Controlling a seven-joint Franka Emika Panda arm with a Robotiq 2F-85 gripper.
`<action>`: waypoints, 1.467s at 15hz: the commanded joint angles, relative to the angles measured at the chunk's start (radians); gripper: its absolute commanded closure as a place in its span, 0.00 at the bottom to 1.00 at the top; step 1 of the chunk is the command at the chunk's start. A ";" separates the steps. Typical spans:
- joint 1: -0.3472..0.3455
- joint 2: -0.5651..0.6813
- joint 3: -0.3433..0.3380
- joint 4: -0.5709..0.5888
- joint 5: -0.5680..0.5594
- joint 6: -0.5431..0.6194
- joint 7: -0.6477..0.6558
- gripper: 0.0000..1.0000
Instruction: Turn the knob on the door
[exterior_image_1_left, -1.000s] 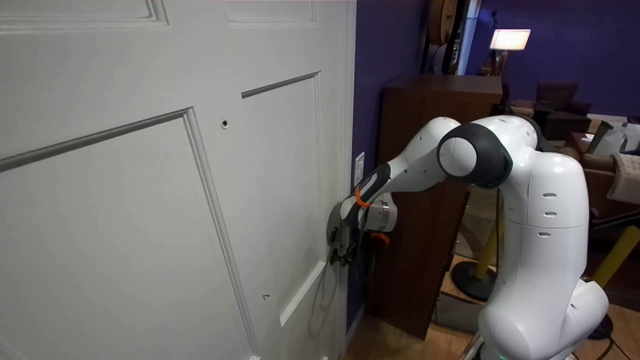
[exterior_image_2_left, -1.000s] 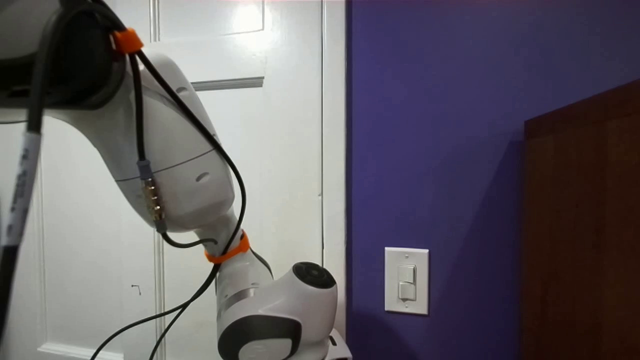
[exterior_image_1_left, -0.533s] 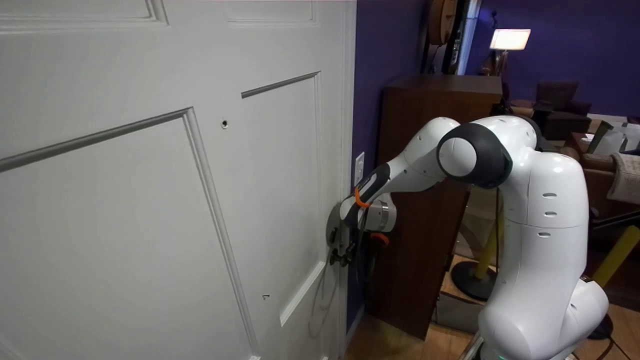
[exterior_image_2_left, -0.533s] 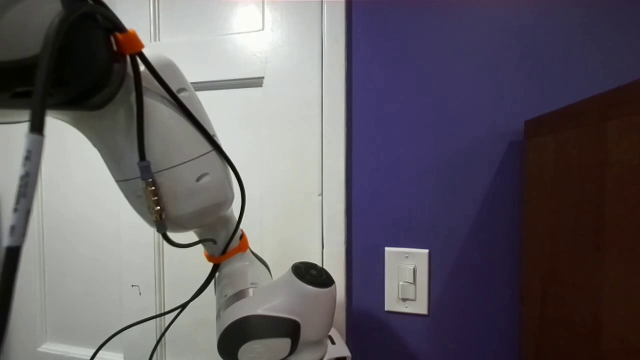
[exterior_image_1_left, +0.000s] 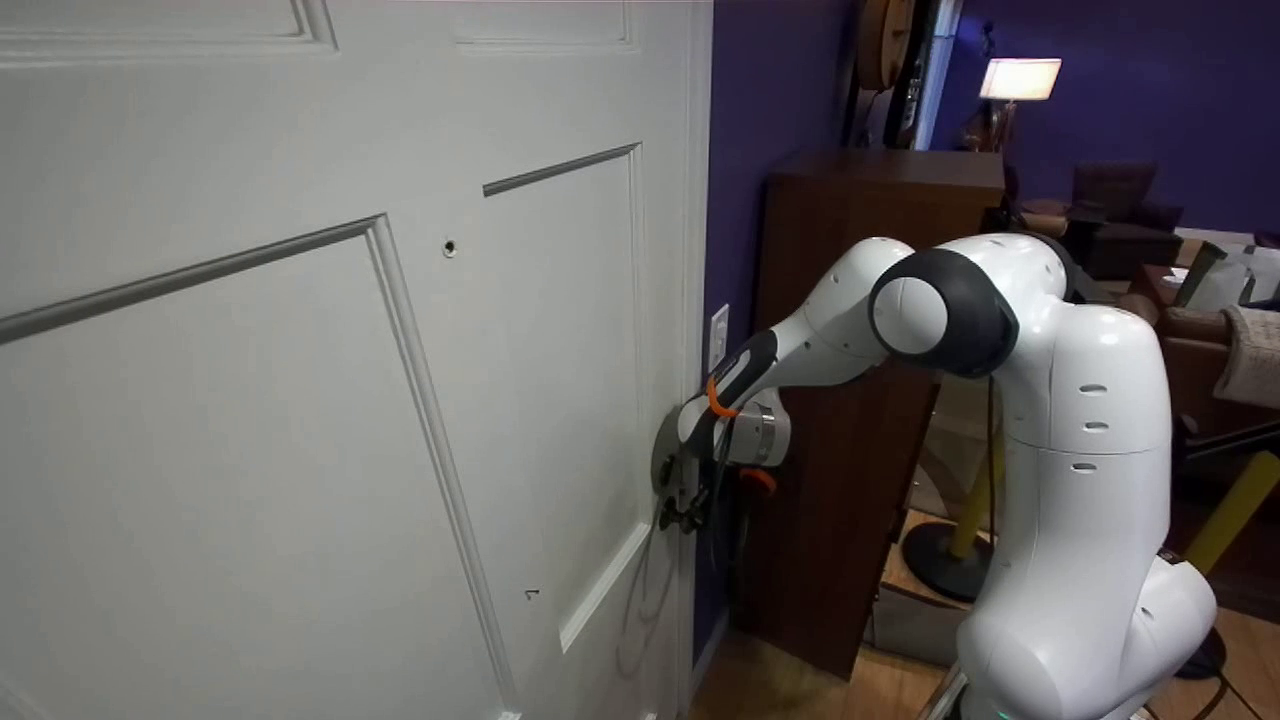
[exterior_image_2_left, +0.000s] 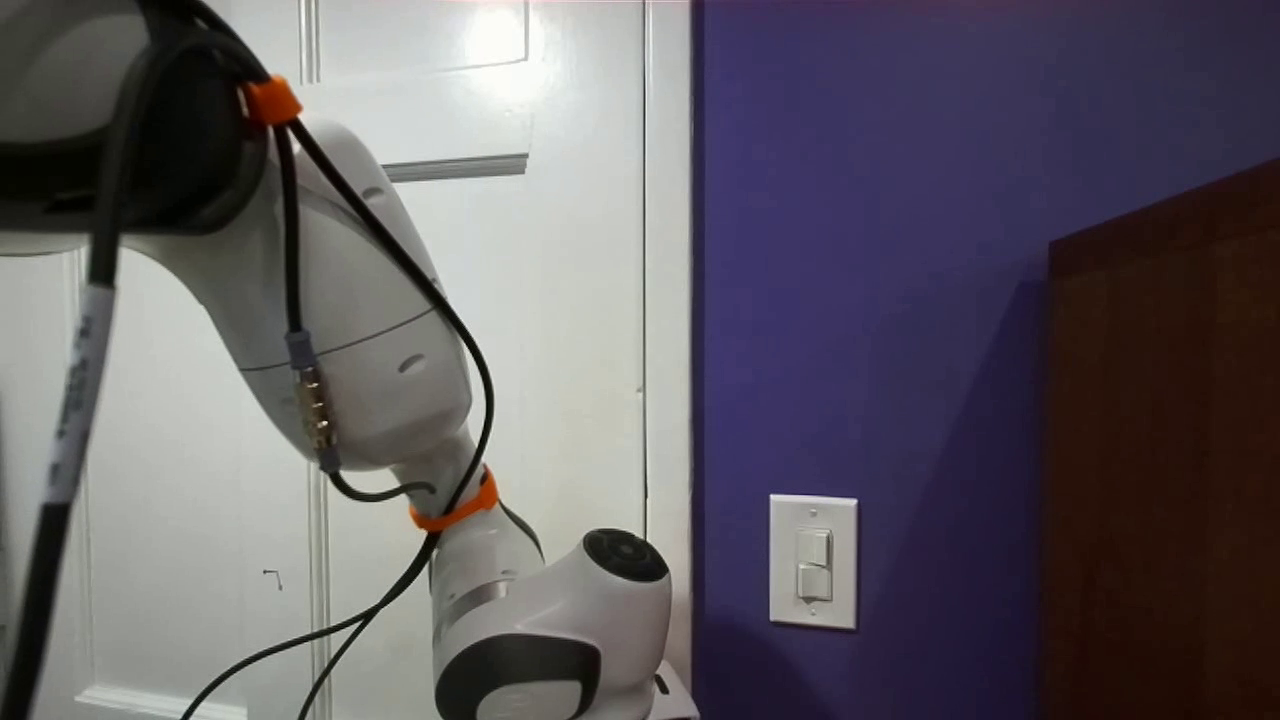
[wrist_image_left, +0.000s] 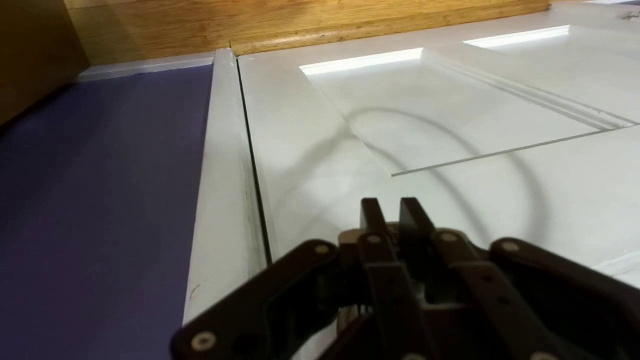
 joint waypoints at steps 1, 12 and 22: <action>0.003 0.012 0.003 0.017 -0.012 0.014 0.007 0.91; -0.094 0.013 0.079 0.033 0.228 -0.017 -0.084 0.99; -0.090 0.034 -0.015 0.061 0.630 -0.203 -0.247 0.99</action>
